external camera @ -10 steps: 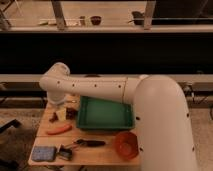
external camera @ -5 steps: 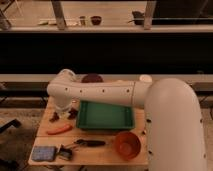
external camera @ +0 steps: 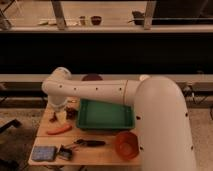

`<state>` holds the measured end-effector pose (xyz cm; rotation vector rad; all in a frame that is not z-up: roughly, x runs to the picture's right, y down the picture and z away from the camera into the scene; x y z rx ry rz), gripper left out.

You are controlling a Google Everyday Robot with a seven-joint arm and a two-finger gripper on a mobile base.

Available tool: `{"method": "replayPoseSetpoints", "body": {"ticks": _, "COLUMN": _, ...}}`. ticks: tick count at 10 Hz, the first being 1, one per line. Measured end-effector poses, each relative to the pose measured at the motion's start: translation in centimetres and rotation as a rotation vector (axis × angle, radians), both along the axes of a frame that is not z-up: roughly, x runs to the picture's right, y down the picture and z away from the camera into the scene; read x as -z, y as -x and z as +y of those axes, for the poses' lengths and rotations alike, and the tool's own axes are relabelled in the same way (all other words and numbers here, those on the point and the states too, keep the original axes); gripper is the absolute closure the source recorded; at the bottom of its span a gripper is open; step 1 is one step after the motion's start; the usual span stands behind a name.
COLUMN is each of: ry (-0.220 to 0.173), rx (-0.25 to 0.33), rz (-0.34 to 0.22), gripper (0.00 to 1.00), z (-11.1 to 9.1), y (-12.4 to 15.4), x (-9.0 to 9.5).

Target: Place fork in table surface

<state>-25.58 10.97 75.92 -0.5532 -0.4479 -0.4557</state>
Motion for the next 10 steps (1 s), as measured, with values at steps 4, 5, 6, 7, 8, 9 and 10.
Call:
{"method": "replayPoseSetpoints", "body": {"ticks": 4, "ry": 0.005, "rx": -0.017, "rz": -0.021, "gripper": 0.2, "z": -2.5, "y": 0.4, "x": -1.2}}
{"method": "replayPoseSetpoints", "body": {"ticks": 5, "ry": 0.018, "rx": -0.031, "rz": -0.04, "gripper": 0.2, "z": -2.7, "y": 0.3, "x": -2.0}}
{"method": "replayPoseSetpoints", "body": {"ticks": 6, "ry": 0.035, "rx": -0.052, "rz": -0.053, "gripper": 0.2, "z": -3.0, "y": -0.1, "x": -3.2}}
{"method": "replayPoseSetpoints", "body": {"ticks": 7, "ry": 0.047, "rx": -0.065, "rz": -0.066, "gripper": 0.2, "z": -3.5, "y": 0.1, "x": -4.2}}
{"method": "replayPoseSetpoints", "body": {"ticks": 8, "ry": 0.057, "rx": -0.071, "rz": -0.076, "gripper": 0.2, "z": -3.8, "y": 0.4, "x": -5.0}}
{"method": "replayPoseSetpoints", "body": {"ticks": 9, "ry": 0.066, "rx": -0.073, "rz": -0.088, "gripper": 0.2, "z": -4.3, "y": 0.9, "x": -5.8}}
{"method": "replayPoseSetpoints", "body": {"ticks": 10, "ry": 0.068, "rx": -0.075, "rz": -0.101, "gripper": 0.2, "z": -5.1, "y": 1.3, "x": -6.7}}
